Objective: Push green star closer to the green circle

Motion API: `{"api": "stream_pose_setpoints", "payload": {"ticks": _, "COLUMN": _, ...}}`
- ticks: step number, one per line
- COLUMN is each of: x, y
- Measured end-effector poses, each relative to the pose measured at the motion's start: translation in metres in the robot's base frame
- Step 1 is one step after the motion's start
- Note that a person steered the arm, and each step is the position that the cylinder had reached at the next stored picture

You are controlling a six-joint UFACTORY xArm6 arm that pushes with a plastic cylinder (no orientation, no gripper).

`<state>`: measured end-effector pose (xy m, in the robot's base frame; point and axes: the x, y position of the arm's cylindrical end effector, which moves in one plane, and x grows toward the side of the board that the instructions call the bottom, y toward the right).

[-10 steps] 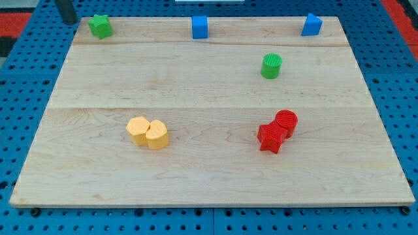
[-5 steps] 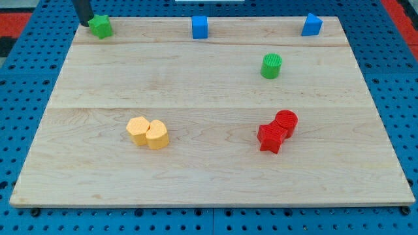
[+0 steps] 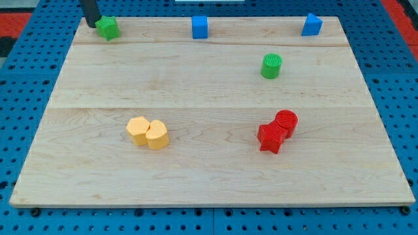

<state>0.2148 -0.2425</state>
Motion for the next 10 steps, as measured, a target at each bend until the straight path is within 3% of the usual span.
{"api": "stream_pose_setpoints", "payload": {"ticks": 6, "x": 0.071, "y": 0.156}}
{"api": "stream_pose_setpoints", "payload": {"ticks": 10, "x": 0.047, "y": 0.213}}
